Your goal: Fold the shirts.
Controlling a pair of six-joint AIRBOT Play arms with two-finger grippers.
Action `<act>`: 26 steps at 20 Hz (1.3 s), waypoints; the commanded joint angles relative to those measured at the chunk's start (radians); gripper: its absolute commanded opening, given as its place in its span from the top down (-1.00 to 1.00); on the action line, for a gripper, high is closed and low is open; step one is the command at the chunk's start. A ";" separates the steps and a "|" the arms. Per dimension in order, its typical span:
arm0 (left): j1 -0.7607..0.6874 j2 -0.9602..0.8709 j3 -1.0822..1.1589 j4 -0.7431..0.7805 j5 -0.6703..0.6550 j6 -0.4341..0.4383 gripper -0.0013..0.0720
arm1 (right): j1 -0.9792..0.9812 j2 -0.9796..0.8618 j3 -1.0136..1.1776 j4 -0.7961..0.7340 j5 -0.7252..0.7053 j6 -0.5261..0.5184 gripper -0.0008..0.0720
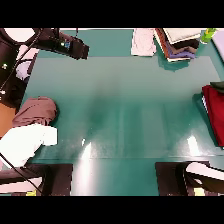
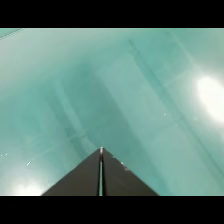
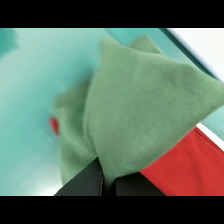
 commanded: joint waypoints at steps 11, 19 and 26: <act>-0.001 0.000 0.000 0.000 -0.018 0.000 0.89 | -0.233 0.161 -0.552 -0.191 -0.121 -0.149 0.93; -0.001 0.000 0.000 -0.001 -0.029 0.000 0.89 | -0.181 0.160 -0.458 -0.100 -0.209 -0.130 -0.98; -0.001 0.000 0.000 0.063 -0.015 0.000 0.89 | 0.401 0.160 -0.375 0.234 -0.242 -0.129 -0.81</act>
